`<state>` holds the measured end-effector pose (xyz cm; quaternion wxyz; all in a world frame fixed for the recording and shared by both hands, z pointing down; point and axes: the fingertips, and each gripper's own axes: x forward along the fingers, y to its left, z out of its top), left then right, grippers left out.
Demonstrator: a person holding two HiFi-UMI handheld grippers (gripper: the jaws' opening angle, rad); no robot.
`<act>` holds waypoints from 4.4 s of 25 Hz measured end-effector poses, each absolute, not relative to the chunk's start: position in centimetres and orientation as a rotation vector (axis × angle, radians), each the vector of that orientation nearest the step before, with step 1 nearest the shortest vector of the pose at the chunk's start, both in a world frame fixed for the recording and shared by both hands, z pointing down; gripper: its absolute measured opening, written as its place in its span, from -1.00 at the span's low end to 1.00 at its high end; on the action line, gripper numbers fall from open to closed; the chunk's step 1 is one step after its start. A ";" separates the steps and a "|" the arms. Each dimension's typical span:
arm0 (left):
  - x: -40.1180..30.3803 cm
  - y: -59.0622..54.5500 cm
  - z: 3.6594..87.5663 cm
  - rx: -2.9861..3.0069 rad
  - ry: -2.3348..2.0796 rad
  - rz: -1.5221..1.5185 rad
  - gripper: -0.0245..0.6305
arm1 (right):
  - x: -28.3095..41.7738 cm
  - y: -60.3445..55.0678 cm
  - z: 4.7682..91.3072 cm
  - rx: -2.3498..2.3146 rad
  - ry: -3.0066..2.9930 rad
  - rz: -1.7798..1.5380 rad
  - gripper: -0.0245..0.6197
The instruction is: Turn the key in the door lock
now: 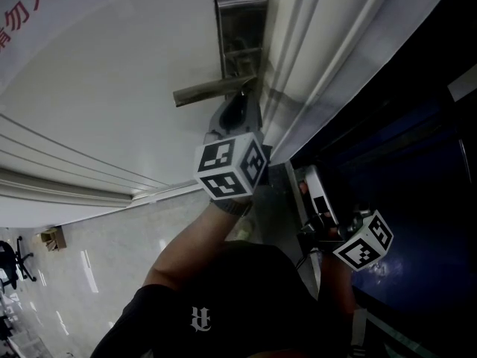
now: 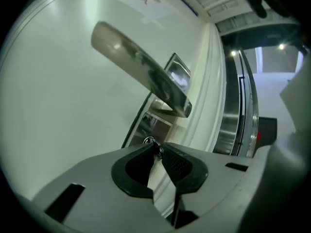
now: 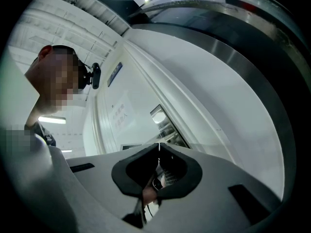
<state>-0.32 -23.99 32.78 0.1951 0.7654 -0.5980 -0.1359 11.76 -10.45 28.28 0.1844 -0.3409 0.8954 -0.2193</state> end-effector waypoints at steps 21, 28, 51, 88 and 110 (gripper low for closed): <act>0.5 -23.7 32.4 2.510 -2.222 0.546 -0.82 | 12.6 -10.6 28.0 -0.916 2.469 -0.638 -0.88; 1.1 -23.7 32.9 2.648 -2.234 1.129 -0.82 | 12.9 -10.7 28.0 -0.895 2.455 -0.635 -0.88; 1.6 -24.0 33.0 2.498 -2.112 2.325 -0.81 | 12.4 -10.7 28.1 -0.849 2.468 -0.645 -0.88; 0.3 -18.5 30.5 2.546 -1.633 -0.169 -0.72 | 12.4 -9.6 27.4 -0.878 2.511 -0.610 -0.88; -0.7 -23.7 33.0 1.743 -0.961 -0.965 -0.71 | 13.0 -10.2 27.8 -0.899 2.505 -0.640 -0.87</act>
